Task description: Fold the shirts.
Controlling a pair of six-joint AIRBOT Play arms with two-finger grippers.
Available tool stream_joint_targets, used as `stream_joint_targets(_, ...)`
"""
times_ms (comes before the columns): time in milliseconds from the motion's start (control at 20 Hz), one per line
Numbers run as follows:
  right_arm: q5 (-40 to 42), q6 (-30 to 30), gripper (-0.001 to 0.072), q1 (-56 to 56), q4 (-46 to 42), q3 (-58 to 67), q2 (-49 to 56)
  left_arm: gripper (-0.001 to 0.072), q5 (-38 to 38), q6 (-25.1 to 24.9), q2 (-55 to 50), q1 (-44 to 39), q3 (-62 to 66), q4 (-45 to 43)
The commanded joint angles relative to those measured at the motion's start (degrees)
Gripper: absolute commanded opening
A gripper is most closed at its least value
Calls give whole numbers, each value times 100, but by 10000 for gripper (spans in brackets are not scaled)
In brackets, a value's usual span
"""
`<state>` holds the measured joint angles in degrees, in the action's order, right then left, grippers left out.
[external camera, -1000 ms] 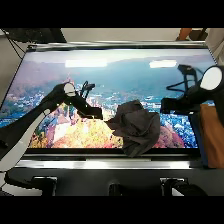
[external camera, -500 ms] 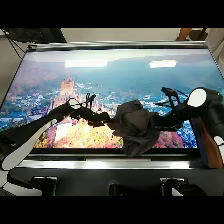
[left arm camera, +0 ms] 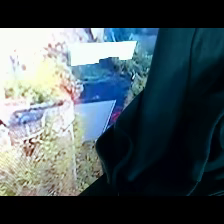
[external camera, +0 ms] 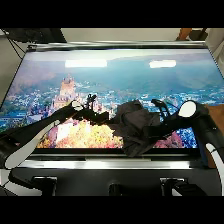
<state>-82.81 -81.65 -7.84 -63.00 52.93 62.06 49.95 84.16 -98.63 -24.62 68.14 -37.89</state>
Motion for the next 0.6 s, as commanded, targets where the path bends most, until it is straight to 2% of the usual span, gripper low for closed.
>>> stream_joint_targets(0,562,260,645,-800,-249,-267,-13,29,42,-61,-4,-4,-2,20)
stream_joint_targets(200,1445,-472,644,-1755,-1377,-267,74,29,164,-87,-2,-2,-2,20)
stream_joint_targets(250,1438,-573,586,-1829,-1539,-267,136,29,164,-90,0,-2,-2,17)
stream_joint_targets(300,1438,-719,293,-1843,-1652,-267,162,29,162,-162,17,-2,0,20)
stream_joint_targets(350,1456,-883,46,-1840,-1788,-258,133,28,162,-426,68,-2,37,13)
stream_joint_targets(450,1759,-1294,43,-1836,-2293,-155,-149,26,72,-846,396,4,188,-227)
stream_joint_targets(550,2205,-1692,42,-1836,-3182,203,-649,26,-122,-811,1036,79,546,-986)
